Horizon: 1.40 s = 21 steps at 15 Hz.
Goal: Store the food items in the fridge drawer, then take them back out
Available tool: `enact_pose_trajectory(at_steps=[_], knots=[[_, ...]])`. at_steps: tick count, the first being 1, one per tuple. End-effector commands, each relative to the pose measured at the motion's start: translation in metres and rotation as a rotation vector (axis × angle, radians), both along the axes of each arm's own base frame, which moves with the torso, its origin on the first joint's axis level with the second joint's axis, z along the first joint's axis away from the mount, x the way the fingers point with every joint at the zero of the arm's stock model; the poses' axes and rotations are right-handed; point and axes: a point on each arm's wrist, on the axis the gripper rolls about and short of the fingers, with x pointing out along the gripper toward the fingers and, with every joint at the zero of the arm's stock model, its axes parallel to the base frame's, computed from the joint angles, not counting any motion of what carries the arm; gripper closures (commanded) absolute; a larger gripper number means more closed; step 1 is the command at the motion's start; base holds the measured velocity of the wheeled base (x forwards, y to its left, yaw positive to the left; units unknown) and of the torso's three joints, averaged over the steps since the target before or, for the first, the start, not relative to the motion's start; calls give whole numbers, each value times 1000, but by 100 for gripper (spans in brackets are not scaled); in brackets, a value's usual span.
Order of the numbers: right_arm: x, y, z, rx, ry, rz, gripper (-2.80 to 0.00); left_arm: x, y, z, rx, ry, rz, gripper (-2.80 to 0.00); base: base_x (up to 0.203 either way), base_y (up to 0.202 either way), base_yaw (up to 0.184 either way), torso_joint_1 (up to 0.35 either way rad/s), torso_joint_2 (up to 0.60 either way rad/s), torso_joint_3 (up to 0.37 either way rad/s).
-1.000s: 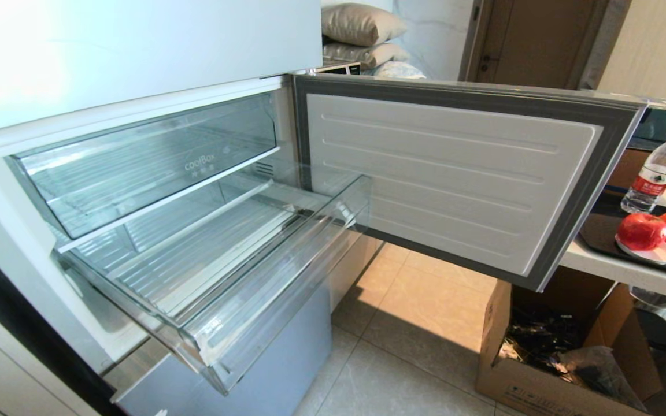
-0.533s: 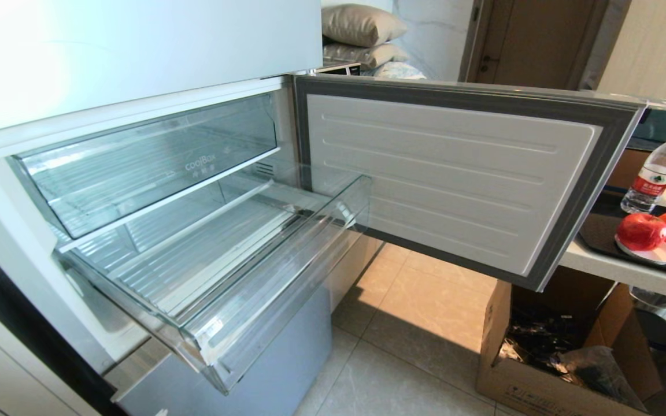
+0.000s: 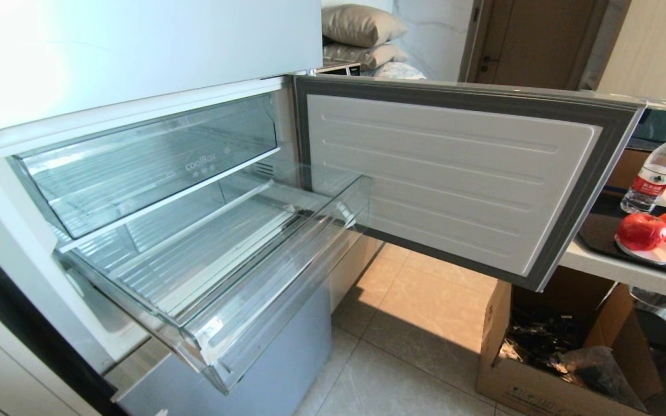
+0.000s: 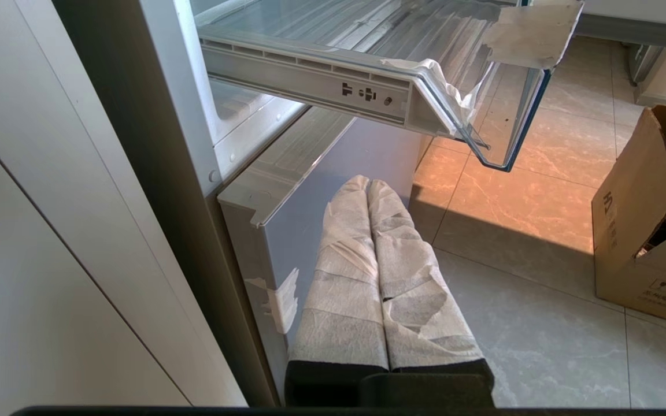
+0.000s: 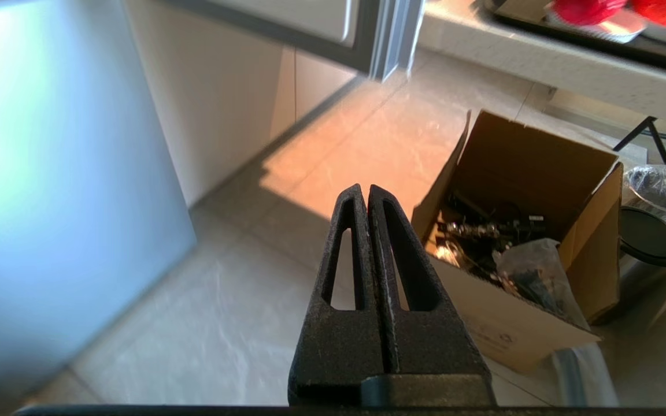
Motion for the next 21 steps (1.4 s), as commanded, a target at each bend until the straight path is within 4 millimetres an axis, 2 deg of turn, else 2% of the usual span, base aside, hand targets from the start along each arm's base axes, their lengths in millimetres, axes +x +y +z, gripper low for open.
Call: enact_pose_trajectory(at_steps=[1,9,21], knots=[[-3,0,-1,14,-40,-4,0,0,0,0,0,0,2,0,0,0,0,0,0,0],[-3,0,-1,32,-41,-6,0,0,0,0,1,0,0,0,0,0,10,0,1,0],[-3,0,-1,37,-41,-7,0,0,0,0,0,0,0,0,2,-8,174,0,3,2]])
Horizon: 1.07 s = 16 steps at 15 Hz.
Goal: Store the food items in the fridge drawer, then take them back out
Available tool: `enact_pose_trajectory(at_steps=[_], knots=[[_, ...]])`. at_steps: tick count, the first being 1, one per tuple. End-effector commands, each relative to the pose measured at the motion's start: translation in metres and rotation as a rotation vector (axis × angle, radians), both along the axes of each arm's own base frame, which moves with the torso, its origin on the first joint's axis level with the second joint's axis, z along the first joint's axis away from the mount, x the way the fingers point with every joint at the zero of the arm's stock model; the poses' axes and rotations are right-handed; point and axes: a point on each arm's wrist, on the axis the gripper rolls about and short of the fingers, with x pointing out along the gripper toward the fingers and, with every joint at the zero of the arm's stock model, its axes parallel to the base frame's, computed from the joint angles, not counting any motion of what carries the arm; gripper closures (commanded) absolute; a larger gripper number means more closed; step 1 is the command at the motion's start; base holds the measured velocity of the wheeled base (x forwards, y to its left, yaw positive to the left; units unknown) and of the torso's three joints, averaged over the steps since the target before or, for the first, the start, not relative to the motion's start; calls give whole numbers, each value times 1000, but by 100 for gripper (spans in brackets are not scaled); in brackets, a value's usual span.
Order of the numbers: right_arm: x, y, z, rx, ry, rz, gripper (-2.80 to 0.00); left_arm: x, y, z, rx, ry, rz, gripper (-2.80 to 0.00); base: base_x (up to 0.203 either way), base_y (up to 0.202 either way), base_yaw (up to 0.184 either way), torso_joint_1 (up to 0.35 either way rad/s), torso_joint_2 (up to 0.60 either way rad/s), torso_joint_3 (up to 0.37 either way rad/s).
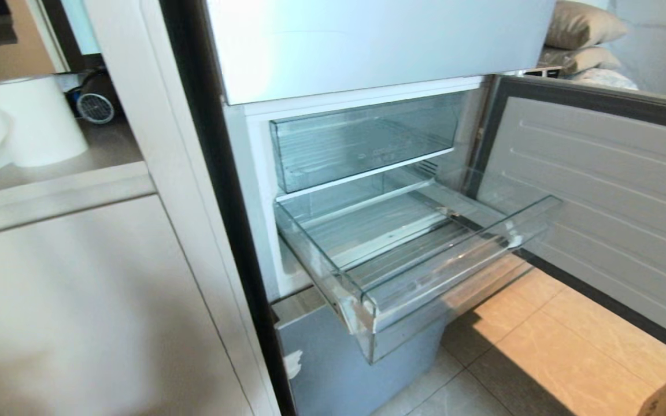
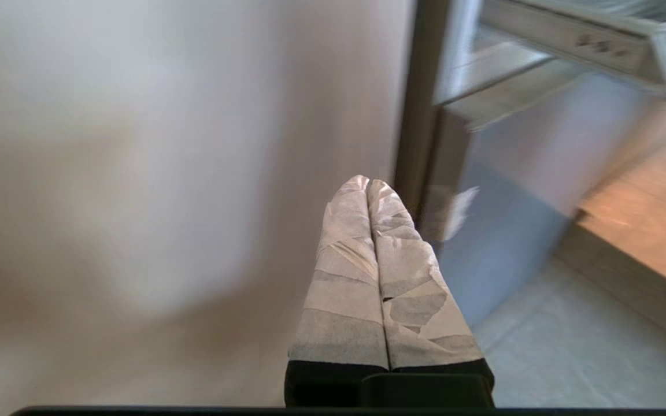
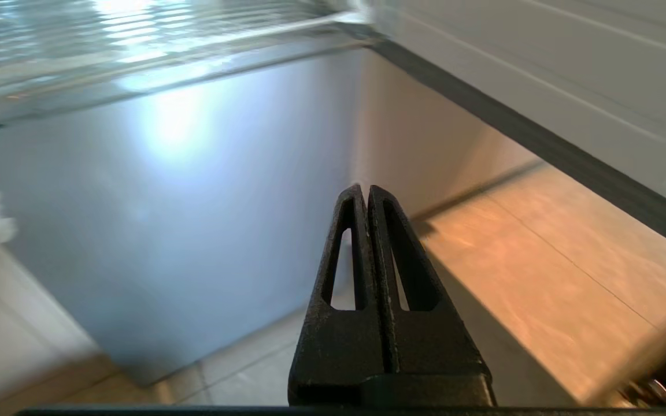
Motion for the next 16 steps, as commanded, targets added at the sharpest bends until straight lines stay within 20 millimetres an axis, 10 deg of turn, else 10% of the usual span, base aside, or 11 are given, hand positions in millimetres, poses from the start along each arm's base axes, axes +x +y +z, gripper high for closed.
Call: enact_pose_trajectory(at_steps=[1,9,16], knots=[[0,0,0,0,2,0,0,0,0,0,-1,0,0,0,3,-4,175,-4,-1,2],[22,0,4,-8,287,25,0,0,0,0,1,0,0,0,0,-2,50,-1,1,1],[106,12,24,36,644,148,0,0,0,0,1,0,2,0,0,0,0,0,0,0]])
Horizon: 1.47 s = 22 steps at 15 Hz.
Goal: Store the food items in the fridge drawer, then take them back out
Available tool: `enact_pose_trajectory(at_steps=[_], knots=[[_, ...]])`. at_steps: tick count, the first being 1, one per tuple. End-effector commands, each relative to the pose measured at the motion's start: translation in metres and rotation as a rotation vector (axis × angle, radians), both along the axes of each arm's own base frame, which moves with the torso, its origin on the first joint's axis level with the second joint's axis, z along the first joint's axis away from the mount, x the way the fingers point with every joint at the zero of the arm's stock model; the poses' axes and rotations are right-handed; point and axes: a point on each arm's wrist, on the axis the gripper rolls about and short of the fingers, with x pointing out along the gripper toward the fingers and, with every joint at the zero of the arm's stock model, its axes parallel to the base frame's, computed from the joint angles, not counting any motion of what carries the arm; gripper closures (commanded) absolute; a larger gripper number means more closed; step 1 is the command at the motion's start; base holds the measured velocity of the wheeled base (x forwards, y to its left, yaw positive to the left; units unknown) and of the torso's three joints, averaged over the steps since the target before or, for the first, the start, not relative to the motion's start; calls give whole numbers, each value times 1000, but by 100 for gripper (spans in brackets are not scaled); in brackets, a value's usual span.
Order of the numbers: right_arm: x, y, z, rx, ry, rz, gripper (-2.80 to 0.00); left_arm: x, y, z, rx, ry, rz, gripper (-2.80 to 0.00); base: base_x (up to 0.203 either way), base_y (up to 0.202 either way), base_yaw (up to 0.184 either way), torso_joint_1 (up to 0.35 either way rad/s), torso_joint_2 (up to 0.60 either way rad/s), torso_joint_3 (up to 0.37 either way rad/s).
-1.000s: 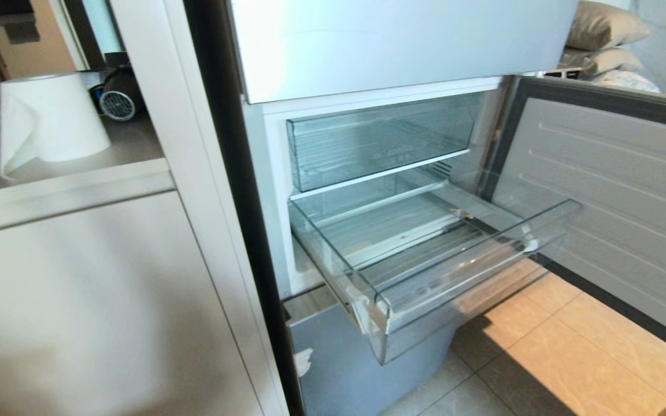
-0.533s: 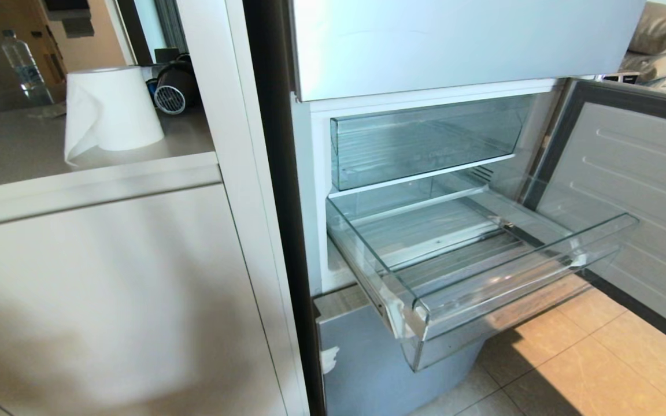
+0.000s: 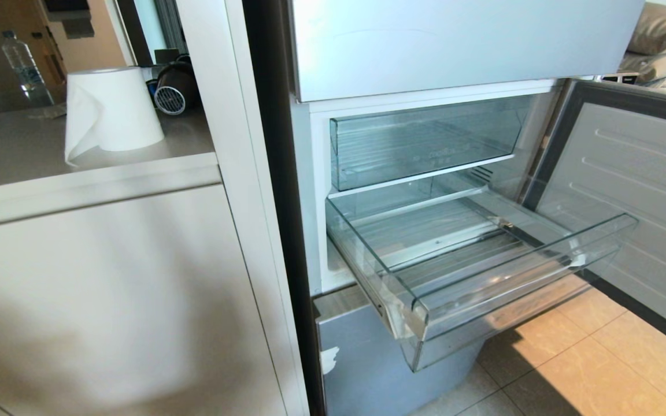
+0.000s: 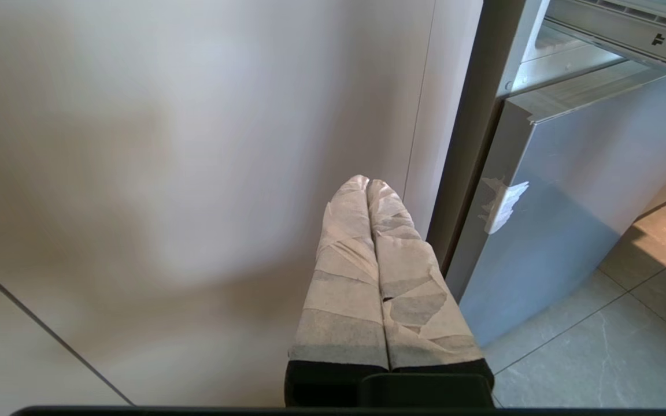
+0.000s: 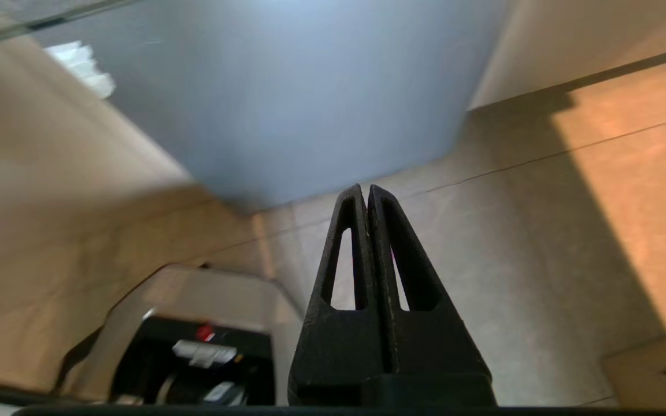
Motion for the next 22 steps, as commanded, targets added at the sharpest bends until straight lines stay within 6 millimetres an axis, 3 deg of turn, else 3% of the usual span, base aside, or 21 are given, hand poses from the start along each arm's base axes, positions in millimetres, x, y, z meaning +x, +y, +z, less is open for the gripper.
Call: enact_pose_trajectory(at_steps=[1,4,12,18,20,22], knots=[[37,6,-3,-2,170,34,0,0,0,0,-1,0,0,0,0,0,0,0,0,0],[85,16,9,42,208,108,0,0,0,0,-1,0,2,0,0,0,0,0,0,0],[197,36,10,81,232,163,0,0,0,0,-1,0,0,0,0,0,0,0,0,0],[297,84,7,161,39,218,0,0,0,0,-1,0,1,0,0,0,0,0,0,0],[310,104,19,310,-50,163,0,0,0,0,0,0,0,0,0,0,0,0,0,0],[299,105,28,347,-79,129,0,0,0,0,0,0,0,0,0,0,0,0,0,0]])
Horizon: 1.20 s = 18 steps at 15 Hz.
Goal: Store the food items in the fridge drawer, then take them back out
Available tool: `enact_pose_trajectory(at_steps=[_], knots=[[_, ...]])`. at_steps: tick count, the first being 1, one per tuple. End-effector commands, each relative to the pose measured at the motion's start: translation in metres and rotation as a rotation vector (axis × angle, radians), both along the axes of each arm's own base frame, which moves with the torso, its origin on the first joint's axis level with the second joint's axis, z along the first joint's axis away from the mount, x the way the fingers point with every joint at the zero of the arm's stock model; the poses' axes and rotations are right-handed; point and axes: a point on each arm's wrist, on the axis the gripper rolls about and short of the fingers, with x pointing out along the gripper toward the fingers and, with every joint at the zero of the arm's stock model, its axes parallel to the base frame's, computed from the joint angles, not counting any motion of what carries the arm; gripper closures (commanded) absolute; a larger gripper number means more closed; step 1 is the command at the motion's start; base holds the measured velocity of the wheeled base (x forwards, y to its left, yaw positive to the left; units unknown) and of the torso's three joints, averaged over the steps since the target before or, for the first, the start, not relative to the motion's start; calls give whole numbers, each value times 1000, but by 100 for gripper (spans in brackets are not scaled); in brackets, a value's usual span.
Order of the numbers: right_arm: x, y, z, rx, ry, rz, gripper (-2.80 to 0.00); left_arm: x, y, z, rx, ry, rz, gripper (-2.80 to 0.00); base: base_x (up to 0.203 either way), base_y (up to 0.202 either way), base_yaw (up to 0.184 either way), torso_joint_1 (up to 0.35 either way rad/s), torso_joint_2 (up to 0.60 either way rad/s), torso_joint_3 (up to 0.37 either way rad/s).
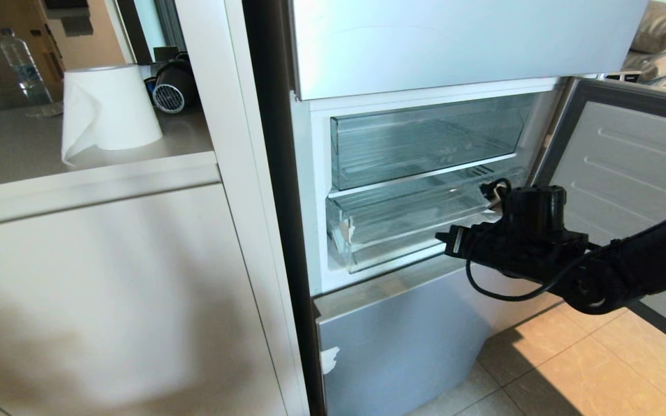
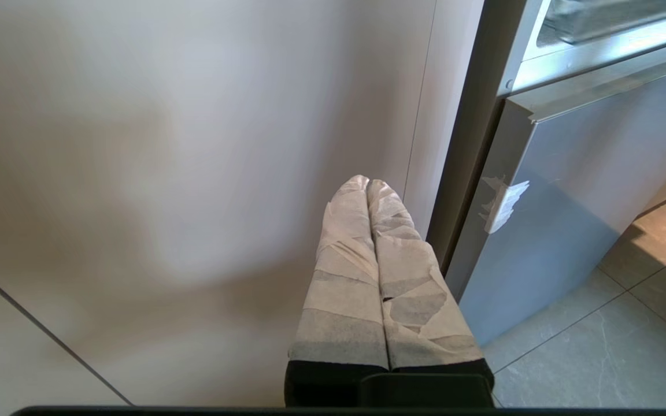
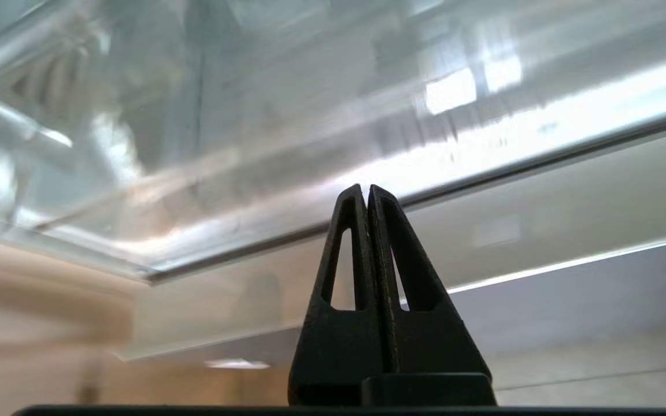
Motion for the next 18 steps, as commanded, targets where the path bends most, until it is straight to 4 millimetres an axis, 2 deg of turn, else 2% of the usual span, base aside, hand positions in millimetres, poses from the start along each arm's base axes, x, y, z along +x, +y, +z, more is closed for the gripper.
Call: enact_pose_trajectory(at_steps=[1,5,8,10,12,14,16,18], knots=[[-15,-1,2,5,13,-8,0,0,0,0,0,0,1,0,0,0,0,0,0,0],[-85,-22,31,8,-28,-21,0,0,0,0,0,0,0,0,0,0,0,0,0,0],[-153,-47,52,-3,-125,-36,0,0,0,0,1,0,0,0,0,0,0,0,0,0],[-207,-67,58,-43,-219,-62,0,0,0,0,1,0,0,0,0,0,0,0,0,0],[-258,-85,50,-114,-280,-105,0,0,0,0,1,0,0,0,0,0,0,0,0,0],[-300,-98,20,-188,-266,-158,0,0,0,0,0,0,2,0,0,0,0,0,0,0],[-327,-105,-11,-243,-232,-212,0,0,0,0,0,0,0,0,0,0,0,0,0,0],[-348,-109,-29,-297,-248,-247,0,0,0,0,0,0,0,0,0,0,0,0,0,0]])
